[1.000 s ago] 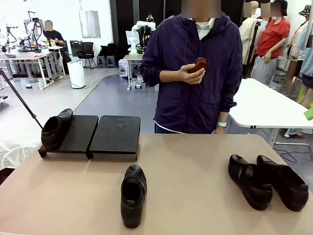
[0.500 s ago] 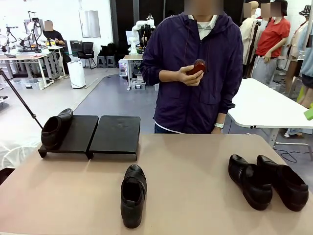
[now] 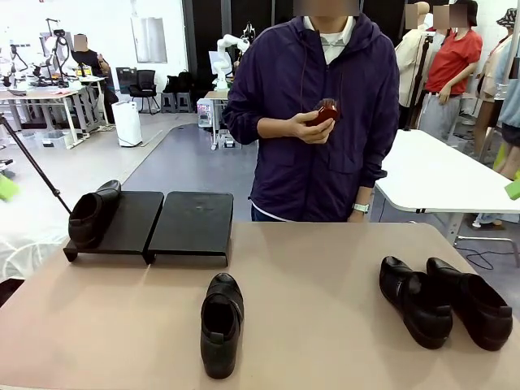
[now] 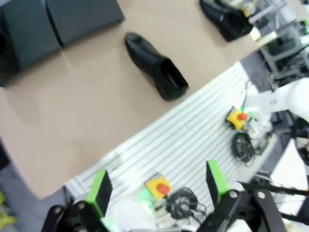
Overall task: Organize the shoes by placing them on the stand.
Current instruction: Place the Shoe from the middle of the table onto the Shoes Stand.
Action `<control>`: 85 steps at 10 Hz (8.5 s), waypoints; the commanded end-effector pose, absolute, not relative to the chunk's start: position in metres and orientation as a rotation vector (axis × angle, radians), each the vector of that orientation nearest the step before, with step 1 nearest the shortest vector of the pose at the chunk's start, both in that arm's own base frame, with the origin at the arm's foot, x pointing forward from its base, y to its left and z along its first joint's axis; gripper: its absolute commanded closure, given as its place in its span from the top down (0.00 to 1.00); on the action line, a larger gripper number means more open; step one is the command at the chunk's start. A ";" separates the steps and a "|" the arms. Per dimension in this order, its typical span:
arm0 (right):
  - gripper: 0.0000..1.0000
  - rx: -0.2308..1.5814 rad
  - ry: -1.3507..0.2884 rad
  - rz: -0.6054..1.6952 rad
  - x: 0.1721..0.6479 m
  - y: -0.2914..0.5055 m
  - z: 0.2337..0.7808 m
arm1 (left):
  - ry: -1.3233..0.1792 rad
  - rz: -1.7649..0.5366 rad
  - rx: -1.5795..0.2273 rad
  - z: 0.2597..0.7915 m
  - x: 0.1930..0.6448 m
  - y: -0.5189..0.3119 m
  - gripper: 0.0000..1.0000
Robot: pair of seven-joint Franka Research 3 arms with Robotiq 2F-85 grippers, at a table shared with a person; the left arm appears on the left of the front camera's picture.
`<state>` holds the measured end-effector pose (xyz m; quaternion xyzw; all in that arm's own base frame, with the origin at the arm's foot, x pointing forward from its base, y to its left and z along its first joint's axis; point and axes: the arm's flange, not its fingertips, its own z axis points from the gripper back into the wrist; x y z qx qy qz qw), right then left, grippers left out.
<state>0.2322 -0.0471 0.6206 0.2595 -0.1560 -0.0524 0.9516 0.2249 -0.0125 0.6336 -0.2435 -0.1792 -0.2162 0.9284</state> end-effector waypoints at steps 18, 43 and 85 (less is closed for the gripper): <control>1.00 0.545 -0.318 -0.089 0.233 -0.049 0.624 | -0.053 -0.174 -0.231 0.398 0.329 -0.285 1.00; 1.00 0.545 -0.318 -0.089 0.233 -0.049 0.624 | -0.247 -0.456 -0.182 0.532 0.336 -0.191 0.00; 1.00 0.545 -0.318 -0.089 0.233 -0.049 0.624 | -0.727 -0.022 -0.179 0.405 0.568 0.014 1.00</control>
